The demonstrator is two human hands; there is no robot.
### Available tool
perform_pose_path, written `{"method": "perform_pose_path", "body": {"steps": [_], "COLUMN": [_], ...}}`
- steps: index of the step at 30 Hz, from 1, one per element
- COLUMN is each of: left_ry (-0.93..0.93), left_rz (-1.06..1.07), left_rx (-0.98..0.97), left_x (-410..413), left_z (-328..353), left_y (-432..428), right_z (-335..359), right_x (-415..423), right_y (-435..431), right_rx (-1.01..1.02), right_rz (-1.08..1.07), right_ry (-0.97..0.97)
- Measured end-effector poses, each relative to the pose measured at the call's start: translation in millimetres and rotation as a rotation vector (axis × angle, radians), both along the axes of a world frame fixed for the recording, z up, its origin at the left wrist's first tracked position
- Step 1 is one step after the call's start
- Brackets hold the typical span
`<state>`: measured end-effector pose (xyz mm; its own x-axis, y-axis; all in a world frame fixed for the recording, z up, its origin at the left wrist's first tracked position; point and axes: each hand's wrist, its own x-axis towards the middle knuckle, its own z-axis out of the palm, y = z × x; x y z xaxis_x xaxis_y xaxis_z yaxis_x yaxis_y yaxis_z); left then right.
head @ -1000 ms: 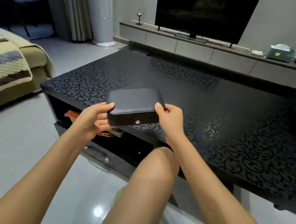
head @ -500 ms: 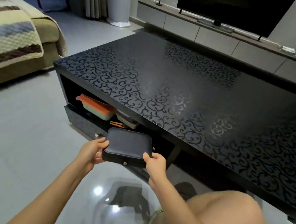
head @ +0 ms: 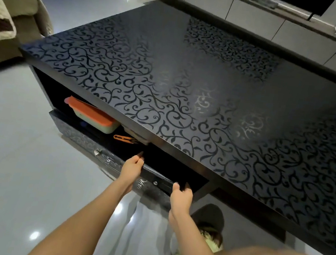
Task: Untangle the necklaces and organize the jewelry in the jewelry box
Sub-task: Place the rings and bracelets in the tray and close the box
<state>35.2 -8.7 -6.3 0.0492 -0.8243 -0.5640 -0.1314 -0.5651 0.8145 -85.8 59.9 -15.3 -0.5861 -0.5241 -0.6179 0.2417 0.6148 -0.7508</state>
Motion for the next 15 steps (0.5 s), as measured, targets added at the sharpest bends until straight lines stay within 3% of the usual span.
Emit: {"method": "perform_pose_path", "body": {"steps": [3, 5, 7, 9, 12, 15], "left_ry": [0.026, -0.056, -0.004, 0.208, 0.342, 0.446], "left_rz": [-0.013, 0.111, 0.277, 0.346, 0.419, 0.437], "left_rx": [-0.035, -0.004, 0.084, 0.218, 0.333, 0.336], "left_x": [-7, -6, -6, -9, -12, -10], "left_z": [-12, -17, -18, -9, 7, 3], "left_y": [-6, -6, -2, 1, -1, -3], "right_z": [-4, -4, -3, -3, 6, 9], "right_x": [0, 2, 5, 11, 8, -1], "right_y": [-12, -16, -18, -24, -29, -25], "right_rx": [0.066, 0.193, 0.267, 0.187, 0.066, 0.068], "right_rz": [0.053, 0.101, 0.055, -0.152, -0.383, -0.314], "right_ry": [0.104, 0.268, 0.287, 0.044, -0.335, -0.348]}}
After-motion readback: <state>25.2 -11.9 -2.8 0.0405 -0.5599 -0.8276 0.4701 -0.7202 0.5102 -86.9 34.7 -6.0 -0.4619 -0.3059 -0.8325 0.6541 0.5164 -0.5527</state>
